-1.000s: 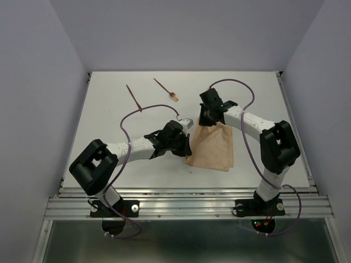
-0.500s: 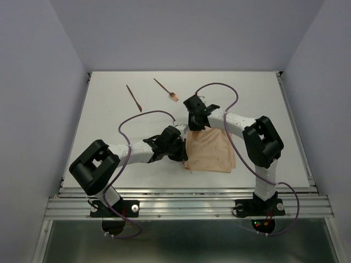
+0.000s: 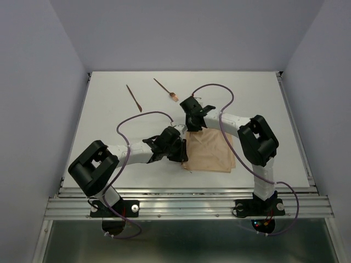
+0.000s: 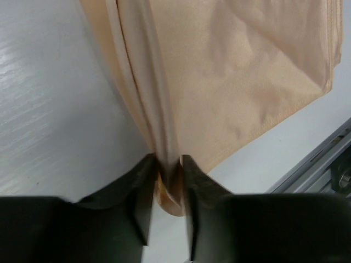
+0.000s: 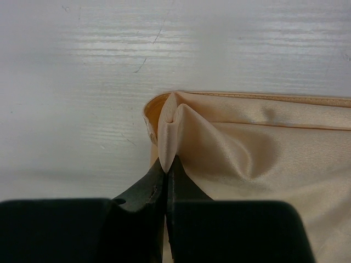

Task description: Fold the napkin into a case and place the utensils inside

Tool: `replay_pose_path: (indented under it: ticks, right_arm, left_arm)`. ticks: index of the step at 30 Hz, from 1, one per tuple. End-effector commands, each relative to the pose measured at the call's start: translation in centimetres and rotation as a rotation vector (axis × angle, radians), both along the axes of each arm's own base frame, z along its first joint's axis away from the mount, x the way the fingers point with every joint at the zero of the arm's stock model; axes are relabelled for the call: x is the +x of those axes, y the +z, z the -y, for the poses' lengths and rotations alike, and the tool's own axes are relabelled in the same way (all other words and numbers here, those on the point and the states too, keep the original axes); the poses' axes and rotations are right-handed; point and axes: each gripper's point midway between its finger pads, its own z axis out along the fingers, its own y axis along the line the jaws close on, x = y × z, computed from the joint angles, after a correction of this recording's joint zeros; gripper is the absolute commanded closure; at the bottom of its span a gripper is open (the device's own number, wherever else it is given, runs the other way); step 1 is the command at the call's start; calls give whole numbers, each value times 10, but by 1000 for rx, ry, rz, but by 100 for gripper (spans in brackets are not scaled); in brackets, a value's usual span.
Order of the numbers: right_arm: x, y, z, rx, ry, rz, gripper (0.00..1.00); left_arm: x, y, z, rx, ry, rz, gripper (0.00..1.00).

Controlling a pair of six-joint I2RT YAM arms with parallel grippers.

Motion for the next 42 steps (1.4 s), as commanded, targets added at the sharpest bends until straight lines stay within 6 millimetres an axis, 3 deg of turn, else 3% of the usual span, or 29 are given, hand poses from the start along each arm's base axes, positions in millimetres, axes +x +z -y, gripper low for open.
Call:
replay_pose_path:
  ticks: [1, 5, 14, 20, 23, 26, 31, 40, 42]
  right_arm:
    - [19, 16, -15, 29, -7, 80, 99]
    - [16, 16, -18, 26, 10, 80, 99]
    - [11, 13, -25, 23, 28, 75, 99]
    - [11, 16, -26, 33, 20, 76, 99]
    - [12, 19, -26, 41, 9, 83, 99]
    - [12, 20, -27, 48, 0, 83, 99]
    - [11, 20, -28, 58, -7, 79, 99]
    - [11, 22, -28, 63, -13, 83, 99]
    - [11, 23, -28, 66, -15, 82, 99]
  left_arm:
    - [-5, 15, -7, -5, 16, 16, 59]
    - [-4, 31, -13, -9, 38, 39, 45]
    - [0, 64, -35, -13, 126, 97, 46]
    - [-6, 51, -28, -34, 112, 44, 45]
    - [-10, 44, -19, -84, 115, 6, 32]
    - [-10, 33, -15, -111, 148, -30, 30]
    - [-12, 11, -11, -124, 205, -108, 35]
    - [-16, -8, -8, -133, 238, -171, 56]
    - [-17, -11, -8, -133, 237, -182, 64]
